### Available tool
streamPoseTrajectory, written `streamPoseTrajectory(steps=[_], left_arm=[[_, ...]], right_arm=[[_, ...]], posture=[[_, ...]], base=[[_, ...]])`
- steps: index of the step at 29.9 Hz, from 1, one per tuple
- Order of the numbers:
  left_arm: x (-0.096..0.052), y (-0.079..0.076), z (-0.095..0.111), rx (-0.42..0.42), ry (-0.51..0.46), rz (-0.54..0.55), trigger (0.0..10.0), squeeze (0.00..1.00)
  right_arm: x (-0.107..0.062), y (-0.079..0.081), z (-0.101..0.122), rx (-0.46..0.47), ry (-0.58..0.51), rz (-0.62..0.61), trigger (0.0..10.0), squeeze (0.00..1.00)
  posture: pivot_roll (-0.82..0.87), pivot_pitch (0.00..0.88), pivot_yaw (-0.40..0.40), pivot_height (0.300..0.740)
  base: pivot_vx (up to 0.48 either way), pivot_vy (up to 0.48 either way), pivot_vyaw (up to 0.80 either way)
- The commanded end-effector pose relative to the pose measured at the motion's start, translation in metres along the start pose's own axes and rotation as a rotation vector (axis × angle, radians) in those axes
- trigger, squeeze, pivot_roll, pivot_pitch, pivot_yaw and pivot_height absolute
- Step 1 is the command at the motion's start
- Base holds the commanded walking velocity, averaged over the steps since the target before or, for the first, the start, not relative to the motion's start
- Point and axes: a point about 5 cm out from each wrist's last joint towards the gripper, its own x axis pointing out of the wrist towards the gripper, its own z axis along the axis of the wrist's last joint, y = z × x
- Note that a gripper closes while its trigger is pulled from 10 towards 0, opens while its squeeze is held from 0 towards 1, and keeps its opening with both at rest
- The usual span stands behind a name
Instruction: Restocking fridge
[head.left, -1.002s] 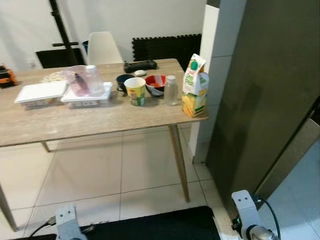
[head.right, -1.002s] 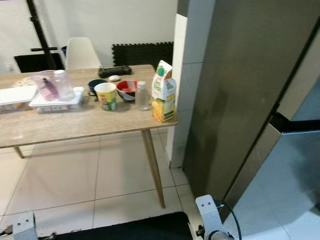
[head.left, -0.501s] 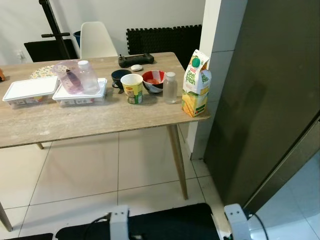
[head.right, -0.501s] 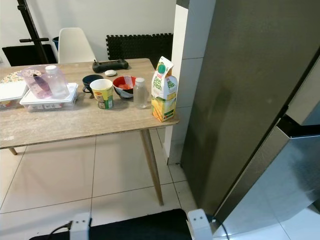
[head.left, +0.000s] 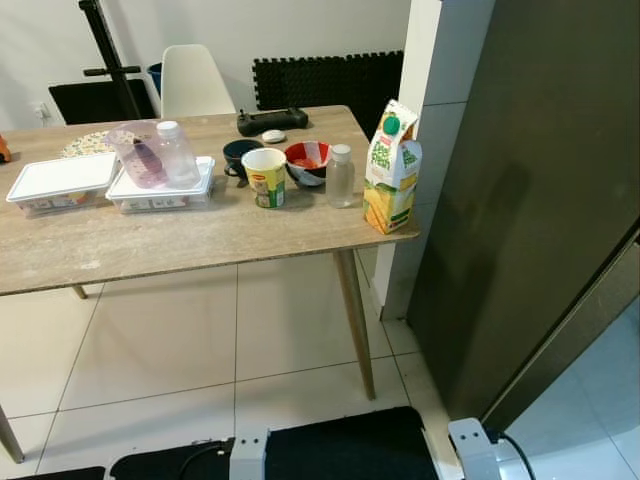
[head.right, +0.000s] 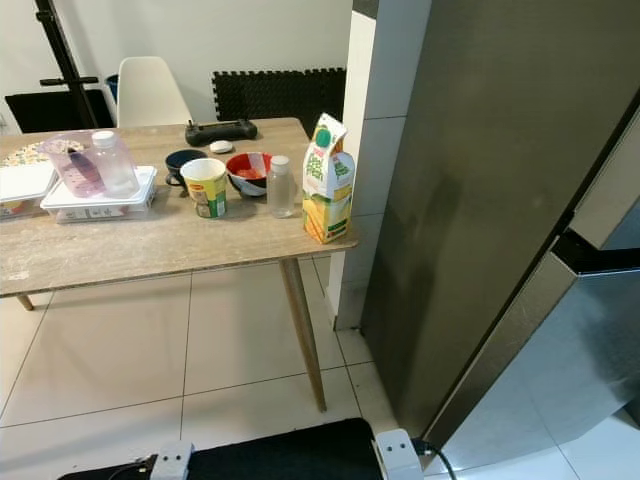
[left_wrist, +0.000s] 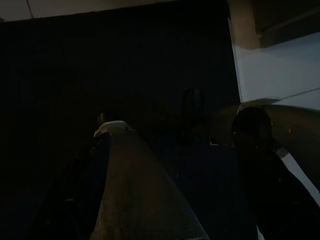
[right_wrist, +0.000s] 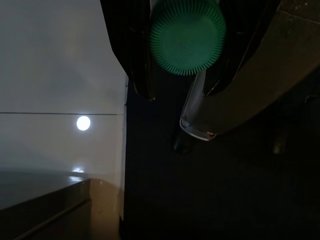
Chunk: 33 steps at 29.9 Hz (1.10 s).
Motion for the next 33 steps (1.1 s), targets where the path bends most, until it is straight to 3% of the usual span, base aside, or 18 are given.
streamPoseTrajectory(steps=[1,33], left_arm=[[-0.002,0.004,-0.007,0.002,0.025,0.012,10.0,0.0],[-0.003,0.005,-0.008,0.02,0.035,0.011,10.0,0.0]], right_arm=[[0.0,0.005,-0.004,-0.007,0.024,0.03,10.0,0.0],[-0.002,0.005,-0.019,-0.028,0.06,0.025,10.0,0.0]], posture=[[-0.03,0.0,-0.026,0.74],[-0.05,0.0,-0.019,0.74]], base=[[0.0,0.0,0.0],[0.0,0.0,0.0]])
